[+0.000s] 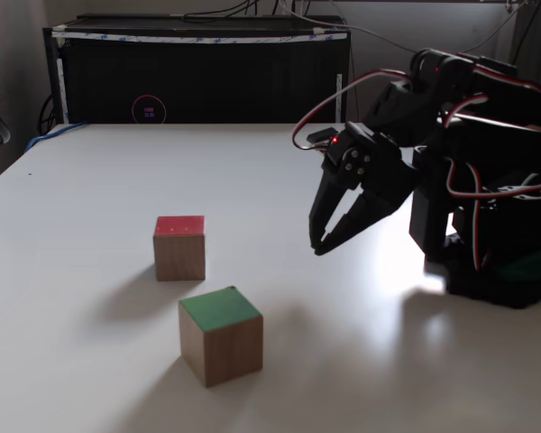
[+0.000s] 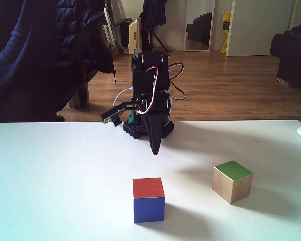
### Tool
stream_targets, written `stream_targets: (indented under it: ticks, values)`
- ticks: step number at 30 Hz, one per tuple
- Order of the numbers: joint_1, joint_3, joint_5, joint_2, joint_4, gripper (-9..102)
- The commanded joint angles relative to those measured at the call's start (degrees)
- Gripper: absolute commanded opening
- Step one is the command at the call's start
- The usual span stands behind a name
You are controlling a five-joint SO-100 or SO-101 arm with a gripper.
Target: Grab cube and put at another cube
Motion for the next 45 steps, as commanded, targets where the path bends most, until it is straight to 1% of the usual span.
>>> stream_targets:
  ticks: [1,15,18,22,24,28,32,33,35,37,40,43,45]
  values:
    - [2.46,-0.97,5.10,0.26,-0.09,0]
    - [2.37,-0.97,4.66,0.26,-0.35,0]
    - [2.81,-1.32,1.67,0.26,-1.41,0]
    - [-0.35,-8.88,0.18,0.18,0.35,2]
    - [-2.90,-11.43,0.97,-0.70,-0.35,8]
    - [-9.14,-17.40,3.25,-7.03,-2.46,12]
    - [-14.06,-27.25,5.80,-19.51,-3.25,20]
    - [-15.21,-29.97,6.77,-23.12,-3.08,23]
    - [-16.52,-35.07,8.35,-29.00,-2.37,26]
    - [-18.54,-37.71,8.70,-32.08,-2.46,33]
    - [-21.97,-40.43,8.00,-34.54,-1.85,38]
    - [-24.87,-44.03,8.53,-38.14,1.05,43]
    - [-25.93,-46.23,9.14,-41.13,2.20,45]
